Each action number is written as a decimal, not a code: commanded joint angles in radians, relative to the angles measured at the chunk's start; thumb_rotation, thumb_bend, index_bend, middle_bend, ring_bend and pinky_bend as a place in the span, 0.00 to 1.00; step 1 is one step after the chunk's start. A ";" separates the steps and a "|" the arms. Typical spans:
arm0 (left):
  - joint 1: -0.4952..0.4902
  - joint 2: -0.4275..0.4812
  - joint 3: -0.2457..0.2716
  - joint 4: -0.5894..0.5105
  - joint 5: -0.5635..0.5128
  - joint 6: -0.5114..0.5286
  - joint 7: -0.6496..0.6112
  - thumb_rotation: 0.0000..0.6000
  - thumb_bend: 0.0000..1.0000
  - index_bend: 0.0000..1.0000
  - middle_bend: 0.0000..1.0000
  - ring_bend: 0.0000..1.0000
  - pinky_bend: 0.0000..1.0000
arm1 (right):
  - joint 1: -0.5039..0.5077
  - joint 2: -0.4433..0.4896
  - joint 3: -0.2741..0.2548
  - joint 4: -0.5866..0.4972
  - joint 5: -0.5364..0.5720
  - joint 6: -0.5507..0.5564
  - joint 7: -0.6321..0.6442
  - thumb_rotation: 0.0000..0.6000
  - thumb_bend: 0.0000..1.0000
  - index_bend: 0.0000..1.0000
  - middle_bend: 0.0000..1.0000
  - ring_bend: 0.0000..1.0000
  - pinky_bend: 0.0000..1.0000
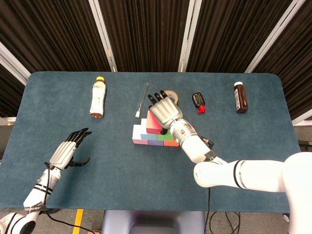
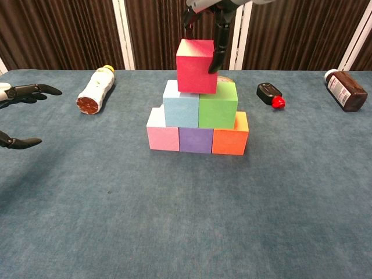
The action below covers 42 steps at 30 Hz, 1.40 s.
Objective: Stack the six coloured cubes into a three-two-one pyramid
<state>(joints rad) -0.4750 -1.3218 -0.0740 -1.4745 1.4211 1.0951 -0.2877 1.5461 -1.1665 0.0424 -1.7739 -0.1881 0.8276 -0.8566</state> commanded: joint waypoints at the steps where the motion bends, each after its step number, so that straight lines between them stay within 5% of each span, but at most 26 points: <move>1: 0.000 -0.002 0.000 0.002 0.001 0.000 -0.003 1.00 0.31 0.10 0.00 0.00 0.00 | 0.005 -0.010 -0.008 0.011 0.005 -0.004 -0.004 0.87 0.30 0.46 0.10 0.00 0.00; 42: 0.002 -0.004 0.000 0.008 -0.001 -0.004 -0.016 1.00 0.31 0.10 0.00 0.00 0.00 | 0.009 -0.028 -0.025 0.033 -0.010 -0.002 0.031 0.87 0.30 0.40 0.10 0.00 0.00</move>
<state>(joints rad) -0.4726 -1.3255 -0.0738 -1.4663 1.4197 1.0915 -0.3039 1.5552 -1.1955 0.0170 -1.7406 -0.1970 0.8250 -0.8260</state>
